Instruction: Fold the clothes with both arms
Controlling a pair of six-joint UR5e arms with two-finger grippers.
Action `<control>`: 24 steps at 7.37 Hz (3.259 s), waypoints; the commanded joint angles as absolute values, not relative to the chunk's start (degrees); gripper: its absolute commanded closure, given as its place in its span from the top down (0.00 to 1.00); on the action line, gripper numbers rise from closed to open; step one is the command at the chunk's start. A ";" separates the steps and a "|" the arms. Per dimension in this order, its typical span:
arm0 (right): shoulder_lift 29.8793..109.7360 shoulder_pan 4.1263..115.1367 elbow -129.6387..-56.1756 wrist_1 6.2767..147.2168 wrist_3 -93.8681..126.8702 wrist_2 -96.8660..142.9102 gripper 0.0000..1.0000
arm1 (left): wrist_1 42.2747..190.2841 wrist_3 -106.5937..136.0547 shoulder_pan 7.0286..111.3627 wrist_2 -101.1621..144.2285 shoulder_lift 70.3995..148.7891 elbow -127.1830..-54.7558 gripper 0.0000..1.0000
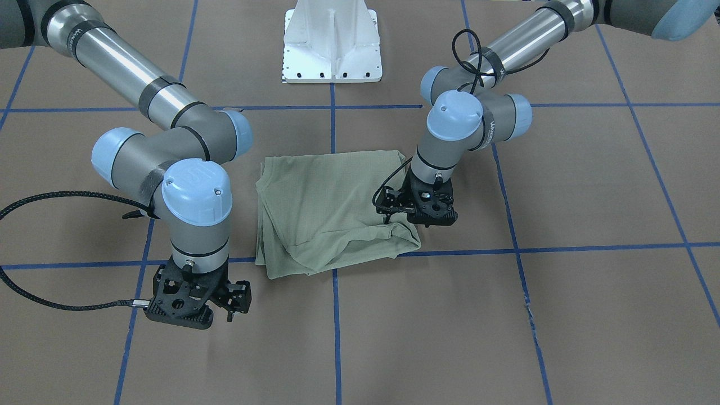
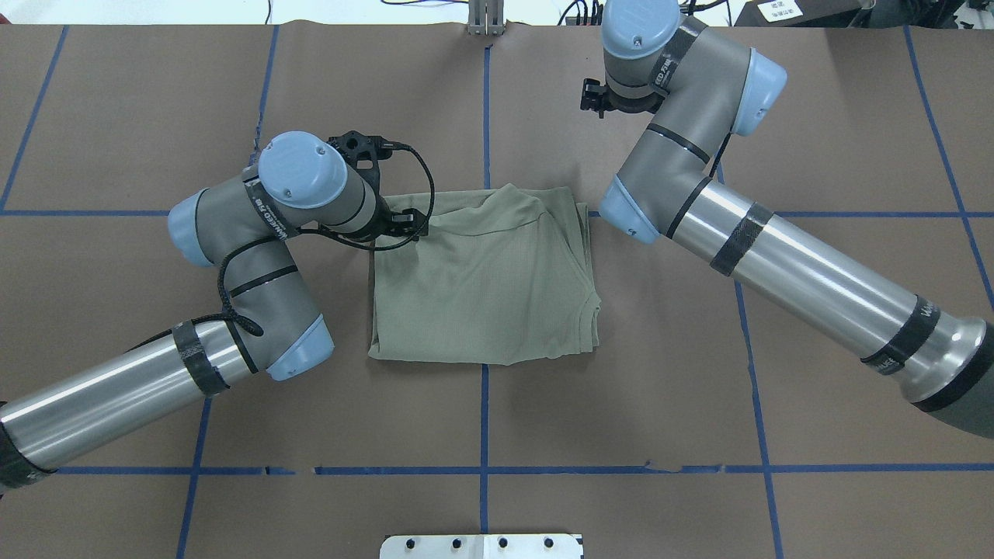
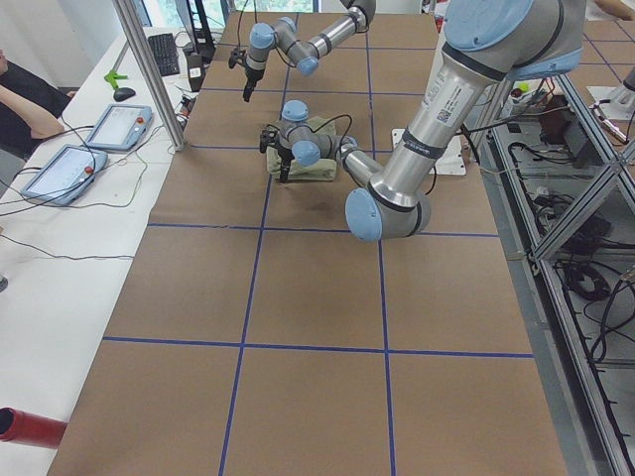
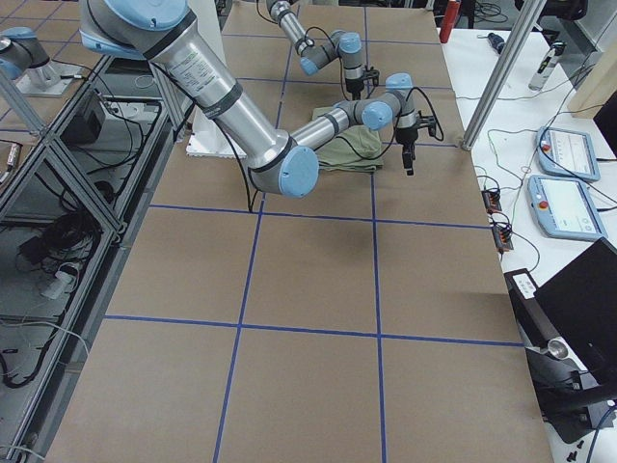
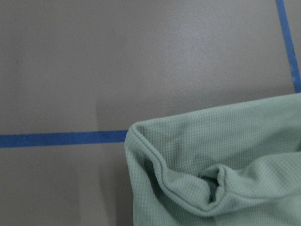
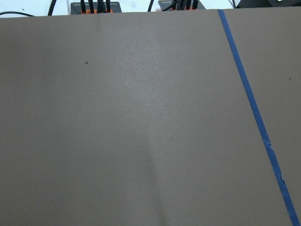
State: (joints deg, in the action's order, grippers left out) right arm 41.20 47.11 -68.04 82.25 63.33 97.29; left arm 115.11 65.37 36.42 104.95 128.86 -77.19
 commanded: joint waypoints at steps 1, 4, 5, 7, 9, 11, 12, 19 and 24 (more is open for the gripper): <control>41.39 47.11 -68.47 82.27 63.46 97.29 1.00 | 115.05 65.04 38.39 103.97 130.34 -74.10 1.00; 42.27 47.11 -68.55 82.09 63.11 99.56 1.00 | 114.79 62.95 43.49 102.22 130.69 -71.54 1.00; 42.36 47.28 -68.99 82.09 63.02 100.62 1.00 | 114.79 60.67 46.20 102.74 130.69 -71.54 1.00; 44.54 52.09 -70.39 82.26 54.64 111.20 1.00 | 114.44 52.70 52.70 113.75 130.08 -73.90 1.00; 54.08 61.39 -78.36 83.84 39.71 120.80 1.00 | 107.98 36.75 60.25 118.99 124.48 -81.26 1.00; 60.61 70.44 -85.65 92.23 22.59 125.32 1.00 | 97.87 14.96 69.56 119.62 120.34 -87.86 1.00; 64.04 73.71 -91.09 99.77 13.10 125.51 1.00 | 95.82 5.89 73.96 120.75 116.41 -90.07 1.00; 95.18 88.07 -103.09 96.68 -2.31 133.77 1.00 | 95.19 -11.87 93.60 130.96 97.83 -91.23 1.00; 98.00 88.07 -104.50 96.68 -2.29 133.51 1.00 | 88.07 -11.87 94.30 130.61 91.94 -93.69 1.00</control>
